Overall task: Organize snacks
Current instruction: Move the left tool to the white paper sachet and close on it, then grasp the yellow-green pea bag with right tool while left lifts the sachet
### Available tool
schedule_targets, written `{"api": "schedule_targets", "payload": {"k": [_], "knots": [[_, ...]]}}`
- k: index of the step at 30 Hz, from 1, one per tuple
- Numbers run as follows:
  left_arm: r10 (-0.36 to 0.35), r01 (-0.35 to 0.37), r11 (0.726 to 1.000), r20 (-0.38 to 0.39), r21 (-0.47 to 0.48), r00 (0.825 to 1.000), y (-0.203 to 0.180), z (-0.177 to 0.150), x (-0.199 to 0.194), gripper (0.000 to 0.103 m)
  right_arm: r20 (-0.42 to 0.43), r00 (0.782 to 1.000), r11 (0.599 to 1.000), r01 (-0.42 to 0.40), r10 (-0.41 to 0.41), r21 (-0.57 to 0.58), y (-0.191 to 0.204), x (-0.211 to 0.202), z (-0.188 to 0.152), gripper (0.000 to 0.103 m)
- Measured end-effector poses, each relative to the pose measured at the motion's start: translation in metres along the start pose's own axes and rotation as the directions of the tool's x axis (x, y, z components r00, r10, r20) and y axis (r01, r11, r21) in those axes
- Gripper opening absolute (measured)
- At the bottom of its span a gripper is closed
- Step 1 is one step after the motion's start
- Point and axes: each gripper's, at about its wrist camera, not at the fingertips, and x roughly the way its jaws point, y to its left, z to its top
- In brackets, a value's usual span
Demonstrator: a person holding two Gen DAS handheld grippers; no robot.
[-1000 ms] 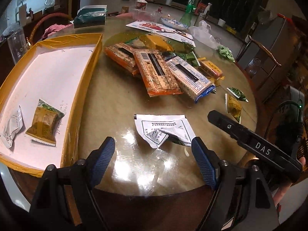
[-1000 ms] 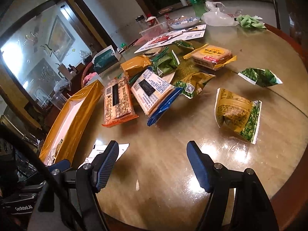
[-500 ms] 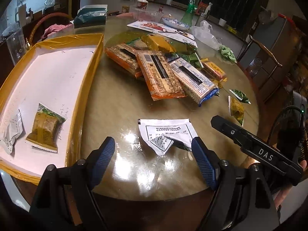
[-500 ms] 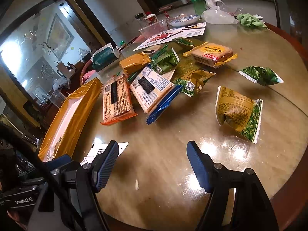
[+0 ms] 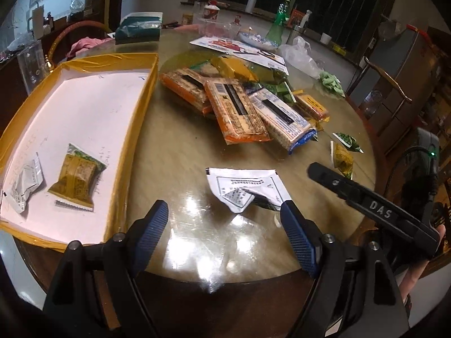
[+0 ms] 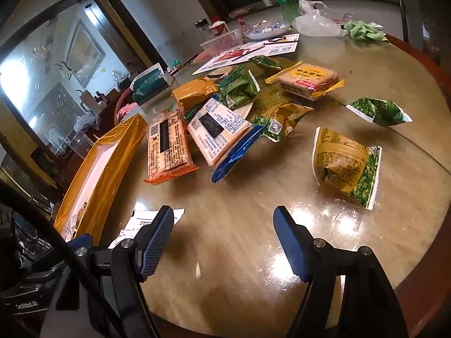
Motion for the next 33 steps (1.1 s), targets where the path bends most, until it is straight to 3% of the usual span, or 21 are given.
{"api": "schedule_targets", "payload": {"k": [13, 16, 19, 21, 23, 26, 28, 29, 30, 33], "knots": [[-0.078, 0.078, 0.997, -0.049, 0.002, 0.996, -0.015, 0.012, 0.015, 0.082, 0.052, 0.997, 0.997, 0.058, -0.061, 0.048, -0.031, -0.039, 0.001, 0.073], [-0.067, 0.068, 0.998, -0.050, 0.017, 0.997, -0.022, 0.019, 0.021, 0.082, 0.101, 0.989, 0.993, 0.098, -0.104, 0.062, -0.038, -0.053, 0.011, 0.073], [-0.063, 0.066, 0.998, -0.103, 0.026, 0.993, -0.028, 0.023, 0.042, 0.083, 0.087, 0.979, 0.980, 0.179, -0.186, 0.091, -0.047, -0.047, 0.027, 0.073], [-0.016, 0.020, 0.999, -0.103, 0.046, 0.995, -0.031, 0.019, 0.050, 0.079, 0.023, 0.968, 0.964, 0.246, -0.249, 0.097, -0.053, -0.027, 0.034, 0.073], [-0.007, 0.011, 0.998, -0.066, 0.065, 0.998, -0.032, 0.013, 0.048, 0.077, -0.007, 0.968, 0.961, 0.250, -0.251, 0.119, -0.058, -0.014, 0.034, 0.073], [-0.013, 0.015, 0.998, -0.023, 0.063, 1.000, -0.028, 0.009, 0.039, 0.064, 0.011, 0.950, 0.946, 0.308, -0.311, 0.100, -0.049, -0.008, 0.028, 0.072], [-0.032, 0.033, 0.997, -0.014, 0.064, 0.999, -0.024, 0.007, 0.038, 0.060, 0.030, 0.946, 0.943, 0.319, -0.323, 0.090, -0.046, -0.007, 0.024, 0.061], [-0.034, 0.035, 0.997, -0.007, 0.072, 0.999, -0.023, 0.006, 0.037, 0.053, 0.032, 0.943, 0.941, 0.327, -0.331, 0.083, -0.044, -0.006, 0.023, 0.055], [-0.032, 0.032, 0.996, 0.002, 0.088, 0.999, -0.024, 0.005, 0.034, 0.044, 0.037, 0.940, 0.939, 0.335, -0.338, 0.076, -0.043, -0.006, 0.022, 0.055], [-0.013, 0.010, 0.990, 0.020, 0.140, 1.000, -0.030, -0.003, 0.030, 0.040, 0.040, 0.944, 0.943, 0.324, -0.327, 0.074, -0.042, -0.008, 0.021, 0.048]]}}
